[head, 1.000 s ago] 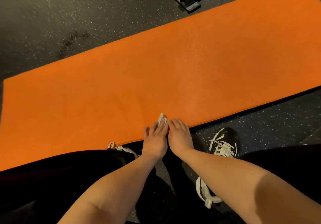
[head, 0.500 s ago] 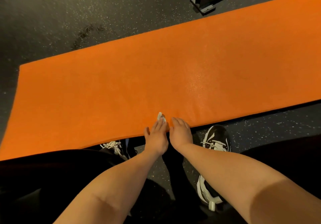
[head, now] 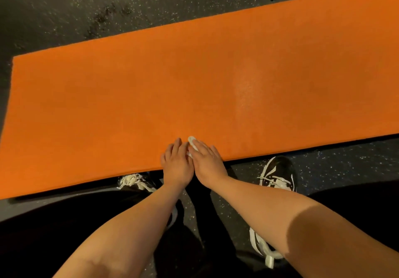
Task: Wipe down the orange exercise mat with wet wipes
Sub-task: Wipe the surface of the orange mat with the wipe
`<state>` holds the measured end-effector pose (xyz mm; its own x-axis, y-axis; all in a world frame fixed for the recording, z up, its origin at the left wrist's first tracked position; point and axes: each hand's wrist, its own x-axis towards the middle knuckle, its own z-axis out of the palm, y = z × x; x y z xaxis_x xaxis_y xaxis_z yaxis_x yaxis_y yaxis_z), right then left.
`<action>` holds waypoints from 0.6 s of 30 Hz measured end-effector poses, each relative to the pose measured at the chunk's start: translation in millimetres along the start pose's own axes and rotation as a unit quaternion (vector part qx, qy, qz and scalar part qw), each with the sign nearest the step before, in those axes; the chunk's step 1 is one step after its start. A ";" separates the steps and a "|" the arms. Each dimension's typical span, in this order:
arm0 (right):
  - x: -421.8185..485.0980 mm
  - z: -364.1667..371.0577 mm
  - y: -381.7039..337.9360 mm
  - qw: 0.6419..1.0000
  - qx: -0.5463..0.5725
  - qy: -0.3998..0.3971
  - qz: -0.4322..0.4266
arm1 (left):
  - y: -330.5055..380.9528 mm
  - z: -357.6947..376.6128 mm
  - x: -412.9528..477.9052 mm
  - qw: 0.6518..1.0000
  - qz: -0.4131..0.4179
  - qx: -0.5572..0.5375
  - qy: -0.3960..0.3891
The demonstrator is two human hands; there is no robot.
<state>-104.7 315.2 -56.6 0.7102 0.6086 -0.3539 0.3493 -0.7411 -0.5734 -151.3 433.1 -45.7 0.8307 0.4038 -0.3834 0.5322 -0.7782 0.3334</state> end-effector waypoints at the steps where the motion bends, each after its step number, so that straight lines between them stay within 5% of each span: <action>1: 1.9 2.3 0.0 1.000 -0.013 -0.009 -0.016 | -2.6 1.4 -0.2 1.000 0.006 0.004 -0.006; 4: 7.2 3.8 15.6 0.998 -0.059 -0.003 -0.008 | -8.5 3.2 2.8 1.000 0.004 -0.005 -0.030; 8: 12.1 -16.2 55.2 0.985 -0.077 0.065 0.137 | -8.4 9.8 2.9 0.999 -0.001 -0.013 -0.042; 11: 16.6 -17.4 53.0 0.982 -0.061 0.081 0.158 | -6.7 12.8 2.1 0.999 -0.004 -0.024 -0.032; 14: 13.7 0.6 24.0 0.992 -0.022 0.062 0.109 | -8.3 14.1 2.4 0.998 -0.008 -0.053 -0.019; 18: 4.0 14.9 7.1 0.997 -0.009 -0.049 -0.059 | -16.4 14.0 3.0 0.996 0.001 -0.092 -0.019</action>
<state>-108.5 316.6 -73.1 0.6009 0.7160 -0.3554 0.4391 -0.6672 -0.6016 -159.9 440.4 -64.4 0.8267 0.3815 -0.4135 0.5546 -0.6761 0.4851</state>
